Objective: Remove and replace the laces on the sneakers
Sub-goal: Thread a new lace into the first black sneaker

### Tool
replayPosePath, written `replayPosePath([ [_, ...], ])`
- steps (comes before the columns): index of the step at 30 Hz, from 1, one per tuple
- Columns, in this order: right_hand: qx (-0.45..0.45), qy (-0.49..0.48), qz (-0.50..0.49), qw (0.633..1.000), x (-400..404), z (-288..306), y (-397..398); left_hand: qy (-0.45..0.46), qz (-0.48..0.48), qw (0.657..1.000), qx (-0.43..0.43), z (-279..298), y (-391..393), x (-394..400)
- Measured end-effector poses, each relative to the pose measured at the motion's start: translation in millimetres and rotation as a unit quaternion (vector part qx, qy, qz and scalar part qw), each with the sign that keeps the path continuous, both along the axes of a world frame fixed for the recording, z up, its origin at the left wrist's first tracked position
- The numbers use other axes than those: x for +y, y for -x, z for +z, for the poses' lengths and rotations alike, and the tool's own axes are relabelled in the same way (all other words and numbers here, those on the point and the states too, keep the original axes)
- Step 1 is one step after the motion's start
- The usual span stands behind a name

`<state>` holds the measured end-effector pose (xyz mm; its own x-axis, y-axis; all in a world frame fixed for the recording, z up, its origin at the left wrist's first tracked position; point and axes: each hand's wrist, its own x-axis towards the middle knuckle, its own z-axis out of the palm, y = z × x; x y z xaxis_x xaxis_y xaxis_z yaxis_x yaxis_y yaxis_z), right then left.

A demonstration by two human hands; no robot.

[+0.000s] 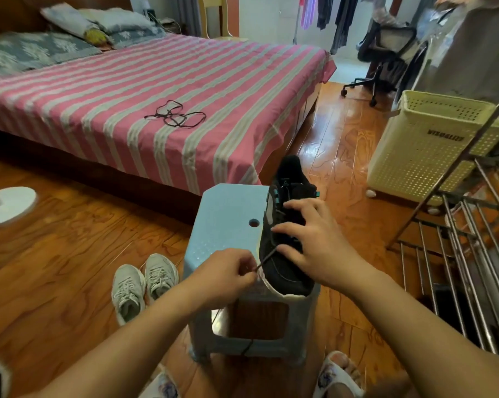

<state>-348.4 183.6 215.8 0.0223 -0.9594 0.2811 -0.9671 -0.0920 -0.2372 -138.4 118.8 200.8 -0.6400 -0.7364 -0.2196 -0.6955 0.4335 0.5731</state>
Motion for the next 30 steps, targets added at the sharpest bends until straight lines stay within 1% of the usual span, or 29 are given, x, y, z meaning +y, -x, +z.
replayPosePath([
  [2, 0.008, -0.008, -0.003, 1.0, 0.0, -1.9, 1.5, 0.126, 0.018, 0.988, -0.085, 4.3, -14.0, -4.1],
  [3, 0.006, -0.006, -0.002, 1.0, 0.3, -2.1, 2.9, 0.163, 0.055, 0.98, -0.105, 8.5, -25.5, -10.1],
  [5, 0.006, -0.001, 0.004, 1.0, 0.4, -3.3, 5.0, 0.175, 0.165, 0.962, -0.133, 10.9, -57.7, -35.0],
  [6, 0.004, 0.0, 0.008, 1.0, 0.3, -4.7, 5.1, 0.169, 0.225, 0.95, -0.136, 9.7, -74.5, -50.1],
  [7, -0.003, 0.001, 0.01, 1.0, 0.1, -5.5, 5.3, 0.15, 0.282, 0.94, -0.119, 6.0, -91.2, -65.3],
  [8, -0.012, 0.0, 0.012, 1.0, -0.1, -5.5, 6.1, 0.103, 0.341, 0.932, -0.062, 0.8, -106.3, -77.8],
  [9, -0.018, -0.004, 0.011, 1.0, -0.1, -4.5, 7.0, 0.03, 0.392, 0.919, 0.037, -3.8, -115.9, -86.4],
  [10, -0.016, -0.011, 0.007, 1.0, -0.1, -3.3, 7.9, -0.046, 0.433, 0.886, 0.158, -5.9, -121.4, -91.6],
  [11, 0.0, -0.014, 0.001, 1.0, 0.6, -1.0, 7.1, -0.101, 0.462, 0.836, 0.277, -3.3, -123.6, -93.7],
  [12, 0.015, -0.007, -0.005, 1.0, 1.3, 1.1, 4.8, -0.148, 0.468, 0.777, 0.394, 5.7, -121.0, -92.6],
  [13, 0.018, 0.012, -0.005, 1.0, 1.8, 3.7, -0.2, -0.194, 0.441, 0.722, 0.496, 19.7, -114.2, -86.5],
  [14, -0.002, 0.045, 0.002, 0.999, 2.3, 7.7, -8.6, -0.237, 0.388, 0.68, 0.576, 36.8, -104.6, -76.0],
  [15, -0.058, 0.072, 0.009, 0.996, 3.8, 15.8, -20.1, -0.265, 0.324, 0.667, 0.616, 53.6, -92.5, -62.4],
  [16, -0.151, 0.061, 0.014, 0.986, 6.0, 26.6, -32.4, -0.276, 0.248, 0.693, 0.618, 67.0, -80.7, -46.8],
  [17, -0.261, 0.0, 0.022, 0.965, 8.5, 38.7, -43.2, -0.282, 0.161, 0.743, 0.585, 75.8, -69.4, -29.1],
  [18, -0.372, -0.096, 0.042, 0.922, 10.8, 50.4, -53.1, -0.287, 0.074, 0.797, 0.526, 79.4, -58.5, -12.6],
  [19, -0.466, -0.187, 0.076, 0.861, 13.2, 58.7, -61.8, -0.283, -0.007, 0.85, 0.444, 79.4, -48.2, 2.1],
  [20, -0.542, -0.241, 0.108, 0.798, 14.3, 60.7, -69.3, -0.265, -0.075, 0.895, 0.351, 75.4, -38.9, 13.3],
  [21, -0.61, -0.256, 0.119, 0.741, 14.3, 57.8, -73.7, -0.249, -0.12, 0.924, 0.265, 69.3, -30.6, 20.2],
  [22, -0.674, -0.238, 0.103, 0.691, 13.1, 55.5, -74.2, -0.241, -0.139, 0.94, 0.198, 63.2, -23.4, 24.0],
  [23, -0.736, -0.202, 0.067, 0.642, 10.1, 53.6, -70.5, -0.248, -0.14, 0.946, 0.155, 59.2, -19.9, 26.0],
  [24, -0.794, -0.164, 0.02, 0.585, 6.9, 53.7, -62.2, -0.268, -0.134, 0.945, 0.131, 54.6, -19.7, 25.0],
  [25, -0.846, -0.133, -0.023, 0.516, 4.2, 55.6, -48.7, -0.289, -0.132, 0.942, 0.112, 51.0, -20.5, 22.9],
  [26, -0.879, -0.109, -0.058, 0.46, 2.4, 59.7, -32.5, -0.299, -0.131, 0.941, 0.087, 48.6, -23.1, 19.9],
  [27, -0.886, -0.089, -0.088, 0.446, 1.6, 64.1, -14.7, -0.303, -0.128, 0.943, 0.059, 46.6, -26.5, 16.3],
  [28, -0.873, -0.07, -0.116, 0.468, 1.4, 66.1, 0.3, -0.304, -0.122, 0.944, 0.034, 45.6, -30.0, 12.3],
  [30, -0.827, -0.045, -0.15, 0.54, 1.4, 62.3, 14.2, -0.308, -0.124, 0.943, -0.001, 50.5, -35.0, 9.7],
])
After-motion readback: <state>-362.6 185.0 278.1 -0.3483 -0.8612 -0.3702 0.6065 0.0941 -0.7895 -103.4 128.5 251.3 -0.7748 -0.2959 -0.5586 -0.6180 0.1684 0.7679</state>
